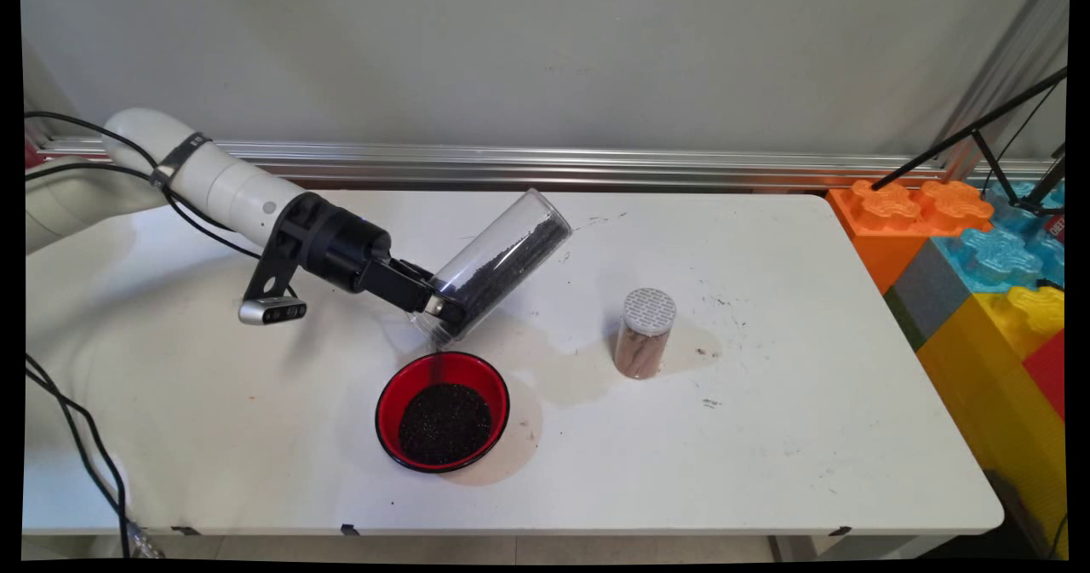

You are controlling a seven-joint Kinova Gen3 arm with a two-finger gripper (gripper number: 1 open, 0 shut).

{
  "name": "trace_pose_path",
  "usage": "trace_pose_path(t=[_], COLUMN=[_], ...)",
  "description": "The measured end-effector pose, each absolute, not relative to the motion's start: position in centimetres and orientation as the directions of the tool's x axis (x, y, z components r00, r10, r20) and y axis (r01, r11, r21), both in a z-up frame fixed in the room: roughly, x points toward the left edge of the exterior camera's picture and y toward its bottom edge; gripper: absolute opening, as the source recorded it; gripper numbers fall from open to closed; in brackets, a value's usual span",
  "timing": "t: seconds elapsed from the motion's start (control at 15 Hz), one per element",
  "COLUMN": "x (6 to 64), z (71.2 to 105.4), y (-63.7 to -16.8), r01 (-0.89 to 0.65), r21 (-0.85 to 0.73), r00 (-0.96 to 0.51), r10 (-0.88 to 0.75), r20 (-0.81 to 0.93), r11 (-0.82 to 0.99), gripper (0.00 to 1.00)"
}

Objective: Pour the black seasoning powder in the red bowl

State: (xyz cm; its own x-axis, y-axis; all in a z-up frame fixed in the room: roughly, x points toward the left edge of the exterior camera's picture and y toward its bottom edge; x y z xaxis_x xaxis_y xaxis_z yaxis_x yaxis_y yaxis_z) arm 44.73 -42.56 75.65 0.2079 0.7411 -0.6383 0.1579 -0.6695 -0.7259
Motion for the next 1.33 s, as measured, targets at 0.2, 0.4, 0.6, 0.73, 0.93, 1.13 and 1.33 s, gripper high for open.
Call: trace_pose_path(t=[0.2,0.4,0.6,0.73,0.93,1.13,1.33], x=[44.73,44.75,44.8,44.82,44.85,44.9,44.95], z=[75.63,75.62,75.62,75.6,75.6,75.61,75.6], y=[-42.54,-42.52,-42.49,-42.5,-42.5,-42.51,-42.52], r01=[0.157,0.156,0.156,0.155,0.155,0.154,0.152], r21=[-0.725,-0.724,-0.723,-0.722,-0.721,-0.72,-0.718], r00=[0.21,0.212,0.214,0.215,0.216,0.218,0.219], r10=[0.74,0.739,0.737,0.737,0.736,0.734,0.732], r20=[-0.639,-0.64,-0.641,-0.641,-0.642,-0.643,-0.645], r11=[-0.671,-0.672,-0.673,-0.674,-0.675,-0.677,-0.679], gripper=[0.0,0.0,0.0,0.0,0.0,0.0,0.0])
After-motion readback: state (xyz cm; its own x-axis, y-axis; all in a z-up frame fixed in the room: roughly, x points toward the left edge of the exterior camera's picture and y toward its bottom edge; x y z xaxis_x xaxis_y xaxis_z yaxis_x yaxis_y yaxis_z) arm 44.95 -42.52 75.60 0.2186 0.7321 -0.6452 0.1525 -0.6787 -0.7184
